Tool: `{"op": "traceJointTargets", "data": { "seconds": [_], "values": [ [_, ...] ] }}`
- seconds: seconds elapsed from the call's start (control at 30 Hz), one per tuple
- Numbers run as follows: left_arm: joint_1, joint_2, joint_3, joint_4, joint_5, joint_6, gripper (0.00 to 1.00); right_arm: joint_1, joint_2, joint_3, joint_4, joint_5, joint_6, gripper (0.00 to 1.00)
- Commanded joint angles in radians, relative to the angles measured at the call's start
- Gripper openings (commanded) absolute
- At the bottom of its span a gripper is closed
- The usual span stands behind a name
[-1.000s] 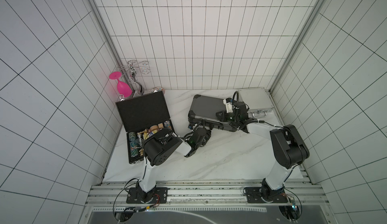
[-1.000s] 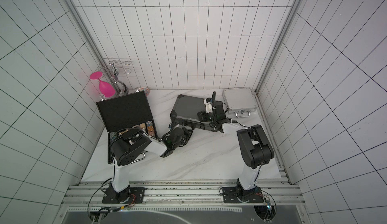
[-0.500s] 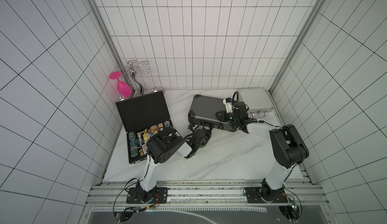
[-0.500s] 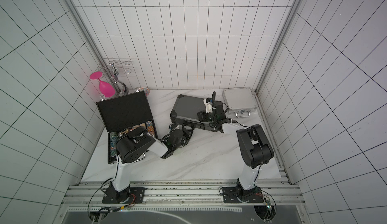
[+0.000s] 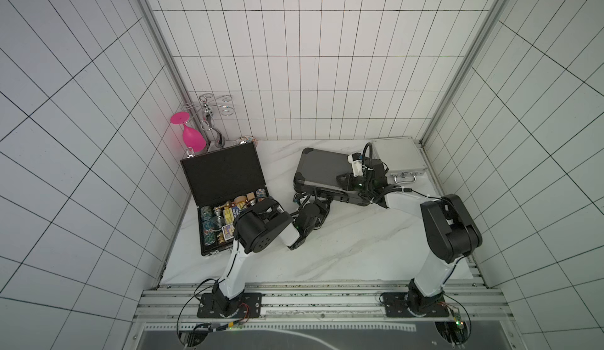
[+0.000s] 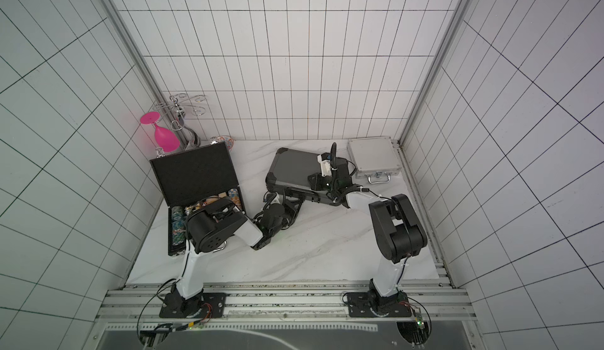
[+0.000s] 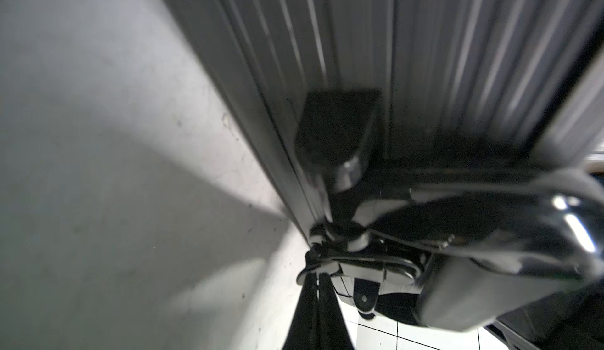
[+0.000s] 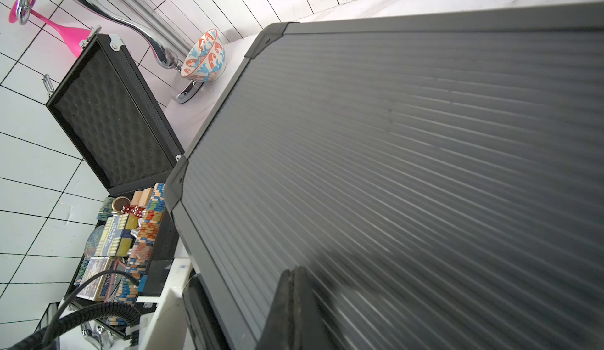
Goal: Close the poker set cases
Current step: Fasten the fastener on the poker set case.
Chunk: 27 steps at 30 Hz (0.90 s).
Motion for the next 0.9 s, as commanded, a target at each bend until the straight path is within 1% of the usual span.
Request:
{"op": "traceJointTargets", "data": {
  "seconds": [0.0,0.23,0.4,0.5,0.67,0.77,0.87],
  "values": [
    [0.007,0.025,0.021,-0.038,-0.012,-0.012,0.0,-0.008,0.122,-0.091,-0.333,0.055,-0.002,0.05],
    [0.004,0.013,0.058,-0.2,-0.012,-0.001,0.0,-0.007,0.136,-0.103,-0.332,0.043,-0.011,0.03],
    [0.011,0.036,0.06,-0.195,-0.016,-0.013,0.0,-0.008,0.15,-0.119,-0.323,0.033,-0.017,0.03],
    [0.009,0.023,0.031,-0.173,-0.043,-0.014,0.0,-0.009,0.16,-0.12,-0.32,0.039,-0.022,0.03],
    [0.011,0.027,-0.021,-0.056,-0.092,-0.027,0.0,-0.01,0.173,-0.109,-0.317,0.036,-0.019,0.03],
    [0.012,0.047,0.004,-0.061,-0.075,-0.028,0.0,-0.011,0.168,-0.112,-0.317,0.039,-0.02,0.03],
    [0.009,0.046,0.028,-0.103,-0.06,-0.021,0.0,-0.013,0.167,-0.116,-0.318,0.041,-0.021,0.03]
  ]
}}
